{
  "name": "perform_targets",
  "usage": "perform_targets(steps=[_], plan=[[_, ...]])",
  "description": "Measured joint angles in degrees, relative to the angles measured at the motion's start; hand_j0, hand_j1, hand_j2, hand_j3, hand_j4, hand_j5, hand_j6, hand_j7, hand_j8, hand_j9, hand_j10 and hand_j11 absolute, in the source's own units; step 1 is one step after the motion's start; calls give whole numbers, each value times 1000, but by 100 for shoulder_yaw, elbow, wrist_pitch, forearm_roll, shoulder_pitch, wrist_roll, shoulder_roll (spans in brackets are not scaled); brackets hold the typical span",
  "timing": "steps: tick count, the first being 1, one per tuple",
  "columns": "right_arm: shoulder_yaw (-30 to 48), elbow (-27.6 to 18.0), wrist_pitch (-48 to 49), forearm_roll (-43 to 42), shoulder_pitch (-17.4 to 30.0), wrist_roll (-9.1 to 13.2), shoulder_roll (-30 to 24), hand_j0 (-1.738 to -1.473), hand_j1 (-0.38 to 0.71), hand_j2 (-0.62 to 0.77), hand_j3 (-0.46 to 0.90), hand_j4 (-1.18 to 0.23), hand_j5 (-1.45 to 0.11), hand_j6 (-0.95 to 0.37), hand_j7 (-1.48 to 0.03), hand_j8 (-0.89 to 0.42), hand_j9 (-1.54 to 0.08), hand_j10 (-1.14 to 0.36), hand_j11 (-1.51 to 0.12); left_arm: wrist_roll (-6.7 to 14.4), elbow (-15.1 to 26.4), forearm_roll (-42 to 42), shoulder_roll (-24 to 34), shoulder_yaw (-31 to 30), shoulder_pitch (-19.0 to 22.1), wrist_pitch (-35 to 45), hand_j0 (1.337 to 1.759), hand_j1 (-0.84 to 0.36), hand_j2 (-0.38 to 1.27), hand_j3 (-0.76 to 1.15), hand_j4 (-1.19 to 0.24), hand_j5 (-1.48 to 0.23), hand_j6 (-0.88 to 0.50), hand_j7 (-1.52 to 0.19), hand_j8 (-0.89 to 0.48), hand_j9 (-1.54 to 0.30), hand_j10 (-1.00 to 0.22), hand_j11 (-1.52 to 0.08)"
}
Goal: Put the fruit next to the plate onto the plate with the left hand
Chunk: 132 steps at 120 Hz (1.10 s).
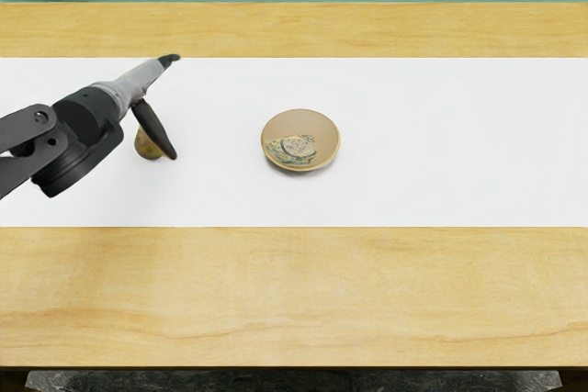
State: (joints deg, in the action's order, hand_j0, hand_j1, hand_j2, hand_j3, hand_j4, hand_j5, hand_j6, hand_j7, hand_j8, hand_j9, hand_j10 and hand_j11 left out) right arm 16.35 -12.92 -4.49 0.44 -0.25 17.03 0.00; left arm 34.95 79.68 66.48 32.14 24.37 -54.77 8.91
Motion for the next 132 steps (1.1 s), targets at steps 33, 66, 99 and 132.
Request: perform_targets(steps=[33,66,99,132], plan=[[1,0,9,0,-9,-1,0,-1658,-349,0,0,0,0,0,0,0,0,0,0,4,-883,132,-435,-554,63,717,1658,323,7,0,-26,-31,-28,-30,-27,-30,-26,-30],[2,0,17,0,-10,-1,0,-1658,-349,0,0,0,0,0,0,0,0,0,0,5,-1603,129,-640,-683,89,1089,1658,290,12,0,-53,-66,-54,-66,-54,-66,-53,-66],[3,0,18,0,-10,1,0,-1658,-349,0,0,0,0,0,0,0,0,0,0,5,-1670,97,-833,-853,80,1101,1658,129,40,0,-188,-241,-189,-240,-189,-240,-187,-240],[3,0,18,0,-10,1,0,-1658,-349,0,0,0,0,0,0,0,0,0,0,5,-1675,67,-832,-938,72,1074,1657,-33,43,0,-341,-450,-342,-449,-342,-449,-341,-449]])
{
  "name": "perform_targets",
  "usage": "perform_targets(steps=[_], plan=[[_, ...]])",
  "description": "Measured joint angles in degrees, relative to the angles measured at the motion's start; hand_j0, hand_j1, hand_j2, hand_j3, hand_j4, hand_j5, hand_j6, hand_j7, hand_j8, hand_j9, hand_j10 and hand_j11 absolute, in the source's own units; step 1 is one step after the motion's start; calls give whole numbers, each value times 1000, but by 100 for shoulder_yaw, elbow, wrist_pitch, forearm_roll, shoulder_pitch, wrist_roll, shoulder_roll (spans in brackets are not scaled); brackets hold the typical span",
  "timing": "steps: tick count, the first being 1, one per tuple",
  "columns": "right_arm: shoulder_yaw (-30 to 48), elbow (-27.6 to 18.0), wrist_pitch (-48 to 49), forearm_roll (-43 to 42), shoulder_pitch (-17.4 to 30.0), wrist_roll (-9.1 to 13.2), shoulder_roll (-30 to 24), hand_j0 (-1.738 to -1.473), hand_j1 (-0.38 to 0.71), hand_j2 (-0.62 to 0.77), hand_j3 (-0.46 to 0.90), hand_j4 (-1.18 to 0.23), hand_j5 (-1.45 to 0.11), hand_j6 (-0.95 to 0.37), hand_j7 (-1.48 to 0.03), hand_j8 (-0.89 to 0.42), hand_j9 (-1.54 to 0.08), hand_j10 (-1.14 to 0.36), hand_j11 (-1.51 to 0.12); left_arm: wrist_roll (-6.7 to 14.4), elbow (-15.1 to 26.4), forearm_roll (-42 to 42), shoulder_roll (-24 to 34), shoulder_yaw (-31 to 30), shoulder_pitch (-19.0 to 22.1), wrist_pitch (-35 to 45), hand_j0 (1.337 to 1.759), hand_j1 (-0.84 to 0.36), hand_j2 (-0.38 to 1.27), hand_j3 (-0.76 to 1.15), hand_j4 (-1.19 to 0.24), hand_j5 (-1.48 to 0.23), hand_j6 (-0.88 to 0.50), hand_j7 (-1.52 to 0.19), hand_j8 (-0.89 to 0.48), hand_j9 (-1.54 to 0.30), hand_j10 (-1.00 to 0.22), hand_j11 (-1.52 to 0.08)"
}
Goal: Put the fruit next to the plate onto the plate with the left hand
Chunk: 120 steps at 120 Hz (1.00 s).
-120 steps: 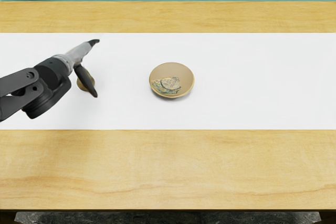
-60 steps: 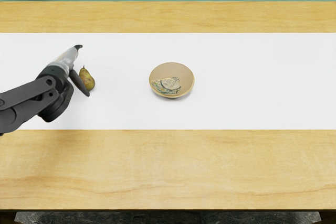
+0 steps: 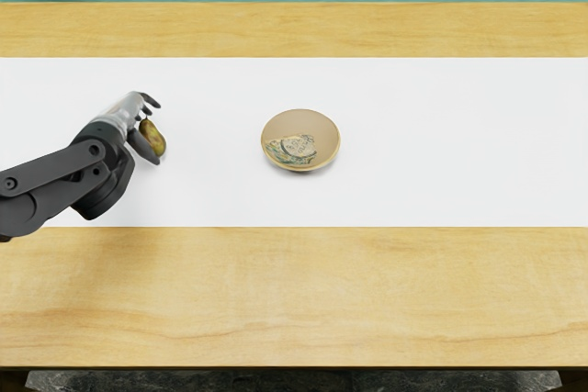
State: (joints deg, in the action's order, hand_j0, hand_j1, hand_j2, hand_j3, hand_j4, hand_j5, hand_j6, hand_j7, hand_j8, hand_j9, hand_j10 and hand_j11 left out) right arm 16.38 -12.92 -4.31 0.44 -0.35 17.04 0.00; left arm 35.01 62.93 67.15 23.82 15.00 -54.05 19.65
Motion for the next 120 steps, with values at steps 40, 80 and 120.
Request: perform_targets(steps=[40,80,120], plan=[[0,0,0,0,0,-1,0,-1658,-349,0,0,0,0,0,0,0,0,0,0,-1,0,-99,4,-51,-39,-26,1657,-192,109,0,-479,-627,-474,-629,-479,-629,-478,-629],[1,0,0,1,0,-2,0,-1658,-349,0,0,0,0,0,0,0,0,0,0,-8,2,-189,-1,-179,-59,-53,1653,-235,76,0,-578,-717,-476,-750,-502,-759,-556,-761],[1,0,0,0,0,-1,0,-1658,-349,0,0,0,0,0,0,0,0,0,0,3,-3,-1535,-122,-250,-829,-561,1655,-274,223,0,-637,-768,-482,-789,-516,-811,-614,-810]])
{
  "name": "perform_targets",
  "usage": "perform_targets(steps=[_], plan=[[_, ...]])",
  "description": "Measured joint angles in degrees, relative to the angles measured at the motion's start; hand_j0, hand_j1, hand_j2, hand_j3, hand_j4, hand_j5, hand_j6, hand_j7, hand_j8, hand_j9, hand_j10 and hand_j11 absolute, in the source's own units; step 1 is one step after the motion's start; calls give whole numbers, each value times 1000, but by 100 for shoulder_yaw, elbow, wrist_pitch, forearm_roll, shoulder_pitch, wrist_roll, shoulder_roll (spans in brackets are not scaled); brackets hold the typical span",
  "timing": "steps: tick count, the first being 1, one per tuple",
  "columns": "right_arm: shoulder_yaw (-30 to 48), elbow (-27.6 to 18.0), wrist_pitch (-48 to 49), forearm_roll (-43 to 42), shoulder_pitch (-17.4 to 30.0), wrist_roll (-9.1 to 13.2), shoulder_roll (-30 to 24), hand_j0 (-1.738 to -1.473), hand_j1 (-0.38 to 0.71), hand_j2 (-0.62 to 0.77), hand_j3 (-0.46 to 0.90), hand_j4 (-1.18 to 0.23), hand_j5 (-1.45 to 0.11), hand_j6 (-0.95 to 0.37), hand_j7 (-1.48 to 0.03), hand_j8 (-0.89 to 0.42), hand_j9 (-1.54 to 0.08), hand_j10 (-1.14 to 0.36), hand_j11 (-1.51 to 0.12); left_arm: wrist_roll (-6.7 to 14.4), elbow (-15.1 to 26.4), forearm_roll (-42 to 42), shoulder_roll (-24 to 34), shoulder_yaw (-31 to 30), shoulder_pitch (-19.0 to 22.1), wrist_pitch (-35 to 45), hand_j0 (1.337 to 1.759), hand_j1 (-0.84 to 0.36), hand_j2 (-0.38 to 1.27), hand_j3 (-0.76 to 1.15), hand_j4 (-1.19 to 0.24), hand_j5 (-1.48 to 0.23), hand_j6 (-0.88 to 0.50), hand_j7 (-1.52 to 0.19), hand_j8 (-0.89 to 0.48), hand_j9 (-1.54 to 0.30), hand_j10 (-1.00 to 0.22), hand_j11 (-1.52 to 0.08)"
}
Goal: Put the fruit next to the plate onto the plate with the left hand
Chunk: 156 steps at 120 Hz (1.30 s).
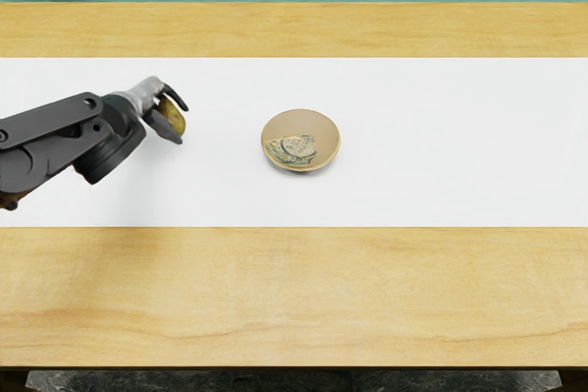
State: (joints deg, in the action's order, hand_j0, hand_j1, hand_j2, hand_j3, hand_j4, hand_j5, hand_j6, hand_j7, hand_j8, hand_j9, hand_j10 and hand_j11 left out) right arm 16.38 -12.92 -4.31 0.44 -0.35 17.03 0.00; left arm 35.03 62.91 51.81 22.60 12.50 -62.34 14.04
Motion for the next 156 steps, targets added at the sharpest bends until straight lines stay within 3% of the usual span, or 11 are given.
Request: perform_targets(steps=[7,16,27,51,62,74,111,139,148,156], plan=[[-1,0,0,0,0,0,0,-1658,-349,0,0,0,0,0,0,0,0,0,0,-2,1,-246,-225,1,-94,-106,1656,-281,312,0,-631,-783,-496,-796,-506,-811,-616,-811],[-1,0,0,0,0,1,0,-1658,-349,0,0,0,0,0,0,0,0,0,0,-4,3,-410,-434,13,-227,-184,1656,-269,253,0,-625,-799,-500,-811,-503,-813,-617,-813],[0,0,0,0,0,0,0,-1658,-349,0,0,0,0,0,0,0,0,0,0,-2,2,-510,-664,34,-329,-225,1657,-292,332,0,-620,-811,-496,-818,-495,-812,-622,-811],[0,0,0,0,0,-2,0,-1658,-349,0,0,0,0,0,0,0,0,0,0,-2,-2,-572,-1105,67,-467,-245,1657,-296,337,0,-614,-825,-486,-827,-495,-810,-623,-812],[-1,0,-1,0,0,-1,0,-1658,-349,0,0,0,0,0,0,0,0,0,0,-3,-231,-591,-1466,76,-550,-246,1658,-307,390,0,-612,-828,-488,-823,-501,-808,-619,-810],[-1,0,0,0,0,-1,0,-1658,-349,0,0,0,0,0,0,0,0,0,0,-3,-497,-585,-1539,137,-597,-247,1658,-294,329,0,-612,-829,-493,-825,-496,-811,-620,-812],[-1,0,-1,0,0,0,0,-1658,-349,0,0,0,0,0,0,0,0,0,0,-3,-884,-575,-2073,388,-648,-245,1657,-282,320,0,-614,-806,-510,-811,-500,-804,-611,-804],[-1,0,0,0,0,-1,0,-1658,-349,0,0,0,0,0,0,0,0,0,0,-3,-968,-714,-2007,470,-908,-316,1658,108,111,0,-231,-302,-198,-304,-195,-301,-230,-301],[-3,0,0,0,0,-1,0,-1658,-349,0,0,0,0,0,0,0,0,0,0,-3,-962,-1148,-1553,685,-947,-914,1658,173,78,0,-168,-219,-145,-220,-143,-219,-167,-219],[-1,0,0,0,0,0,0,-1658,-349,0,0,0,0,0,0,0,0,0,0,-3,-959,-1728,-855,1068,-896,-1921,1658,213,58,0,-128,-168,-112,-168,-111,-167,-128,-167]])
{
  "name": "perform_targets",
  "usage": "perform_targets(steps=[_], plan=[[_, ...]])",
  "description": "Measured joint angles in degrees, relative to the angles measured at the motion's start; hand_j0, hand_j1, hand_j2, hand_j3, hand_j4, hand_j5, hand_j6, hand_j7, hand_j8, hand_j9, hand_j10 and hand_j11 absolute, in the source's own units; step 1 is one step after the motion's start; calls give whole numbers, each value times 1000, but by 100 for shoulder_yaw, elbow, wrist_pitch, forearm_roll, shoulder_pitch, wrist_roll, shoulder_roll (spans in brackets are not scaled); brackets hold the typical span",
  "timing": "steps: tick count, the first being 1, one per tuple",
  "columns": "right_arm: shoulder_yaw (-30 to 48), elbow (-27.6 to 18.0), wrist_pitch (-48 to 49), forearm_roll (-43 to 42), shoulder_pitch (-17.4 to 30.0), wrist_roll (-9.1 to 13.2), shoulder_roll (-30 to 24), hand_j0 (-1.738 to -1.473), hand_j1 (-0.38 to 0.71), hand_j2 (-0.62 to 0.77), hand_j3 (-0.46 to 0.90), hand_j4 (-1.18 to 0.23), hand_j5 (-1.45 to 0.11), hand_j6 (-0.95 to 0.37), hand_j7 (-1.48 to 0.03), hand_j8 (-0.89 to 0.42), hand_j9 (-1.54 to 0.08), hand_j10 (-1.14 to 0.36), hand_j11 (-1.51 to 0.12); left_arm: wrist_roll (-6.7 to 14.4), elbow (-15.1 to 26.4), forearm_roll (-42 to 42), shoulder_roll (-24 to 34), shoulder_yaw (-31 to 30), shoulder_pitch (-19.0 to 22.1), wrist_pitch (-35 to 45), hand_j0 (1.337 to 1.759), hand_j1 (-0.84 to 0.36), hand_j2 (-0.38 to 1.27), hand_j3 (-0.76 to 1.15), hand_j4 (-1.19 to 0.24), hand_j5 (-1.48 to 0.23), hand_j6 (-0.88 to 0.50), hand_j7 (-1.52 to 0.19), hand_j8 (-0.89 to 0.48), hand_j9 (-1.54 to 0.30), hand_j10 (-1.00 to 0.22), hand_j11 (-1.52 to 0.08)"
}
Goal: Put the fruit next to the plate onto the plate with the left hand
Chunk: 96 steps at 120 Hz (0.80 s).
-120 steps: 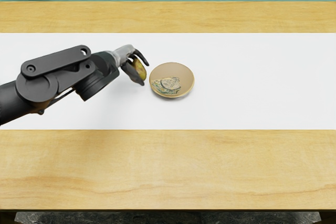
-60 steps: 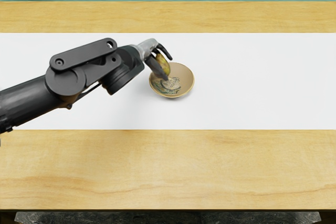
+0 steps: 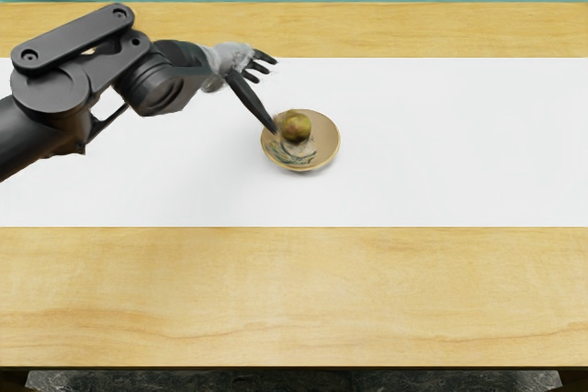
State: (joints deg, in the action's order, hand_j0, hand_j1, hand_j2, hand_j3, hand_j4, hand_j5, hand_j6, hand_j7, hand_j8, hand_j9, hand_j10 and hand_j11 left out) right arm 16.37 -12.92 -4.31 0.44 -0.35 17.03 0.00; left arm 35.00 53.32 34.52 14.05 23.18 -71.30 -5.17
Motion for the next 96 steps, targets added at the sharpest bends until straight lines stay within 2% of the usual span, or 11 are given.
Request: perform_targets(steps=[10,18,24,33,44,68,96], plan=[[3,0,0,0,0,-1,0,-1658,-349,0,0,0,0,0,0,0,0,0,0,0,-2,-1081,822,337,152,-1463,1658,248,40,0,-93,-123,-82,-123,-81,-122,-93,-122],[3,0,0,0,0,1,0,-1658,-349,0,0,0,0,0,0,0,0,0,0,0,-7,-1803,1276,469,422,-2183,1658,268,31,0,-74,-98,-66,-98,-65,-98,-74,-98],[2,0,0,0,0,1,0,-1658,-349,0,0,0,0,0,0,0,0,0,0,0,-10,-2244,1527,532,676,-2488,1658,279,25,0,-64,-84,-57,-84,-57,-84,-63,-84],[1,0,0,0,0,1,0,-1658,-349,0,0,0,0,0,0,0,0,0,0,0,-17,-3187,1942,597,1292,-2745,1658,292,19,0,-50,-67,-45,-67,-45,-67,-50,-67],[1,0,0,0,0,0,0,-1658,-349,0,0,0,0,0,0,0,0,0,0,0,-28,-4017,2351,623,1566,-2886,1658,303,14,0,-39,-53,-36,-53,-36,-53,-39,-53],[0,0,0,0,0,1,0,-1658,-349,0,0,0,0,0,0,0,0,0,0,0,-37,-4518,3465,601,1860,-2973,1658,317,7,0,-26,-36,-24,-36,-24,-36,-26,-36],[0,0,0,0,0,-1,0,-1658,-349,0,0,0,0,0,0,0,0,0,0,0,-45,-4601,3842,598,1923,-2987,1658,323,4,0,-20,-28,-19,-28,-19,-28,-20,-28]])
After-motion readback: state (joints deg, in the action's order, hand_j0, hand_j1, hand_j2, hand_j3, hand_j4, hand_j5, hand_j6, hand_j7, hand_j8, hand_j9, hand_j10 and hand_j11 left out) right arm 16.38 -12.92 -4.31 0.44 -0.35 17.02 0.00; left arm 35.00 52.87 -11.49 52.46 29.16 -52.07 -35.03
